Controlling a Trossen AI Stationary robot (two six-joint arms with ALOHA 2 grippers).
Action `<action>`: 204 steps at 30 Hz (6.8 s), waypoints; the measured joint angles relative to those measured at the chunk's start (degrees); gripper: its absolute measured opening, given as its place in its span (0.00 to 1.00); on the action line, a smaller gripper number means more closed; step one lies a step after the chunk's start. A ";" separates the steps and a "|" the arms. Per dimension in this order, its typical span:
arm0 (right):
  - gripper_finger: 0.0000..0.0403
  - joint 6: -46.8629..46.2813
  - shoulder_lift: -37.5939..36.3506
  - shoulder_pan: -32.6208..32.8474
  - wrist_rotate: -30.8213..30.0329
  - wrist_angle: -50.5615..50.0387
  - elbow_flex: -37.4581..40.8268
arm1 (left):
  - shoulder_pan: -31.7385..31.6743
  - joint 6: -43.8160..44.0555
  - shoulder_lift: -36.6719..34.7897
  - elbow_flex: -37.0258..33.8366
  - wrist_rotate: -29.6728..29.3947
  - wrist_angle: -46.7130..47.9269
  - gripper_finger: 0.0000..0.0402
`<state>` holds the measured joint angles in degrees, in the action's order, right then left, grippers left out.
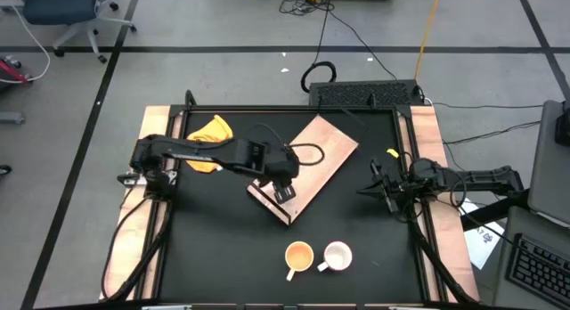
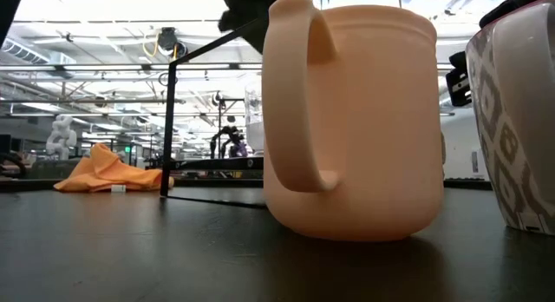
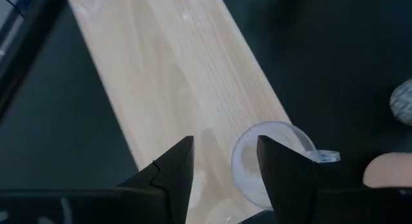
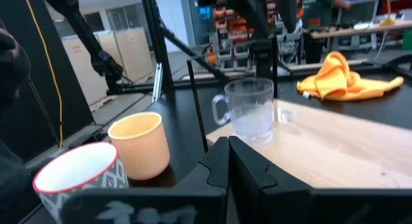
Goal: Stack small to large cups/mugs on shelf
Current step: Put the orange mug on the shelf
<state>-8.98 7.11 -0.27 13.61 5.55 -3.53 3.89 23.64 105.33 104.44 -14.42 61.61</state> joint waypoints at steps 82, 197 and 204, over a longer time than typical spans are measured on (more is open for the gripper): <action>0.00 -0.84 0.47 0.00 0.00 0.24 0.00 | -4.02 -17.08 -52.71 -35.70 -1.51 -28.57 0.00; 0.00 -2.16 0.49 0.00 0.02 -1.34 0.01 | -0.53 -17.46 -80.60 -97.00 14.45 -67.13 0.06; 0.00 -0.82 0.49 0.00 0.02 0.20 0.02 | -0.53 -17.38 -80.60 -97.00 14.45 -67.13 0.06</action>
<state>-9.80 7.60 -0.27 13.63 5.74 -3.51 3.36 6.26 24.73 7.44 0.03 -5.52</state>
